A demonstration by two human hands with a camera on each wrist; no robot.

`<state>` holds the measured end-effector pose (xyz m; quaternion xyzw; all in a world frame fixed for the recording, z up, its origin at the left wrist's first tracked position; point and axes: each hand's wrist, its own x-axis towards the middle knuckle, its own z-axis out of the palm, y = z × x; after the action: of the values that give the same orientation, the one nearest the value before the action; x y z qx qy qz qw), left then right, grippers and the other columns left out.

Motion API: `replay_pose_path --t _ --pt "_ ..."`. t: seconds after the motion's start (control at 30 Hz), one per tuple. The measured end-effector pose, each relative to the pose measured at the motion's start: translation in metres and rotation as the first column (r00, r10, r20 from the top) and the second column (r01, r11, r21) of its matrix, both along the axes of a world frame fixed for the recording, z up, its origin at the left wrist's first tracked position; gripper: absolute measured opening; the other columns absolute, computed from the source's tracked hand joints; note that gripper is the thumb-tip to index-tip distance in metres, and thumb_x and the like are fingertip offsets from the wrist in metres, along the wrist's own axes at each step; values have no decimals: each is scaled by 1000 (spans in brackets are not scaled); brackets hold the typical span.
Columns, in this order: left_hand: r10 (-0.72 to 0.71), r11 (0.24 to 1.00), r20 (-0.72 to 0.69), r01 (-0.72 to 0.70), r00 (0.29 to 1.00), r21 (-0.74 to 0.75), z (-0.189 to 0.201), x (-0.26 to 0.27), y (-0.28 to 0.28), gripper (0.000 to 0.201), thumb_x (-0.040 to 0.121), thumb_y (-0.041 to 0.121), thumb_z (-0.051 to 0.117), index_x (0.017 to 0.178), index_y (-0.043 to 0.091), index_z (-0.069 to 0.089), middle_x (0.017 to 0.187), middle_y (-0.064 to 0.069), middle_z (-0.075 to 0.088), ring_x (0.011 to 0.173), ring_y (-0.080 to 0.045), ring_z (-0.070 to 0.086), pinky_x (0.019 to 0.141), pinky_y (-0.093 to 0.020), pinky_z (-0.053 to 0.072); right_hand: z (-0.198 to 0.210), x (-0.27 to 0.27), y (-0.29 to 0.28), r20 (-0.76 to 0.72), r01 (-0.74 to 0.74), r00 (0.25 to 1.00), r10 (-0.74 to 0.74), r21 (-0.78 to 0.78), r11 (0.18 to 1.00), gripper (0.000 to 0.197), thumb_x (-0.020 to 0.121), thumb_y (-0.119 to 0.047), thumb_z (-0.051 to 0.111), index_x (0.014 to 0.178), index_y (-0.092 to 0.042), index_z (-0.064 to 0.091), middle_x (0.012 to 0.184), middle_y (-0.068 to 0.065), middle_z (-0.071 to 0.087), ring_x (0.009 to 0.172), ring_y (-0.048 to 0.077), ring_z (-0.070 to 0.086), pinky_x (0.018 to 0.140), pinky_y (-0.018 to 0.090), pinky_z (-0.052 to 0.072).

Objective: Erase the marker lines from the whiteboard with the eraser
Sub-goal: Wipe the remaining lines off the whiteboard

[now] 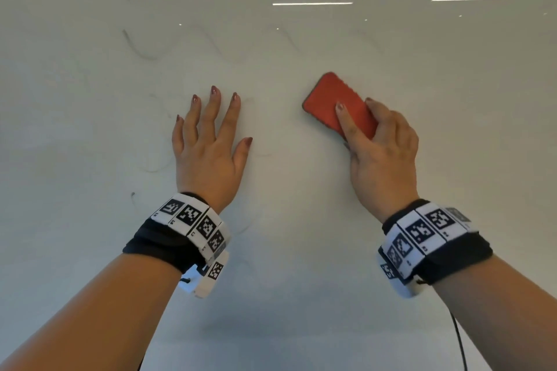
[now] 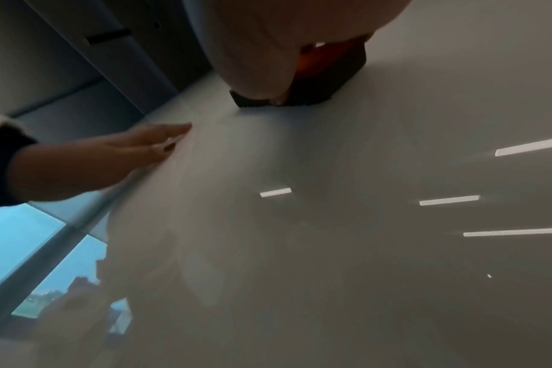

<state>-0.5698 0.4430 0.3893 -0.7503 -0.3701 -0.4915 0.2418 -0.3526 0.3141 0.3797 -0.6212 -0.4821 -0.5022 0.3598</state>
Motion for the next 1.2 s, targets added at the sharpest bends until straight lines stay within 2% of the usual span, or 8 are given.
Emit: replay_pose_path --t 0.2,0.4,0.5,0.67,0.83,0.97,1.1,1.2 --pt "23 1000 22 -23 999 8 -3 2 3 59 95 45 34 149 29 17 157 0 11 144 -26 7 115 -45 5 28 2 5 28 -26 999 25 53 998 65 86 -7 58 144 -28 37 139 19 39 117 38 37 95 49 28" --pt "34 999 74 -34 997 9 -4 7 -1 58 93 43 33 148 27 21 157 -2 15 144 -26 9 115 -47 8 -6 12 1 356 -93 921 155 -186 978 65 80 -9 51 141 -29 43 138 15 46 115 36 42 93 46 31" --pt "33 999 89 -32 995 -16 -3 9 -5 58 93 44 31 148 28 20 157 0 13 144 -25 8 115 -47 9 -14 36 -12 429 -83 884 186 -247 965 62 82 -8 51 140 -30 45 138 13 48 116 34 45 95 44 33" --pt "55 997 73 -52 996 -53 -2 8 -8 58 94 47 27 149 30 16 157 1 10 144 -25 7 116 -47 10 22 65 -21 333 -77 938 97 -74 994 56 85 -18 64 137 -29 49 134 15 50 111 35 45 87 46 34" --pt "68 996 60 -65 996 -62 -1 8 -10 59 93 48 25 149 31 16 157 1 12 144 -25 8 115 -47 13 82 67 -22 169 -37 985 34 17 999 53 92 -24 54 143 -27 39 137 18 43 114 39 41 90 50 35" --pt "74 996 47 -72 996 -53 -2 6 -8 58 93 49 26 148 31 17 157 1 13 144 -25 11 113 -48 14 96 41 -10 73 -44 997 39 57 997 57 90 -20 56 144 -26 37 138 20 41 114 41 42 91 51 34" --pt "78 997 44 -77 996 -32 -1 7 -6 58 93 48 28 148 29 21 156 0 17 143 -26 14 112 -48 16 69 -3 12 236 -101 966 108 -41 994 65 81 -16 63 141 -27 41 135 18 46 109 36 44 86 44 31" --pt "81 997 42 -81 996 -17 -2 6 -5 59 92 49 30 147 29 23 155 -1 19 142 -27 17 111 -48 18 30 -17 19 384 -131 901 202 -203 970 63 80 -12 55 140 -25 44 136 17 47 108 35 46 84 44 31"
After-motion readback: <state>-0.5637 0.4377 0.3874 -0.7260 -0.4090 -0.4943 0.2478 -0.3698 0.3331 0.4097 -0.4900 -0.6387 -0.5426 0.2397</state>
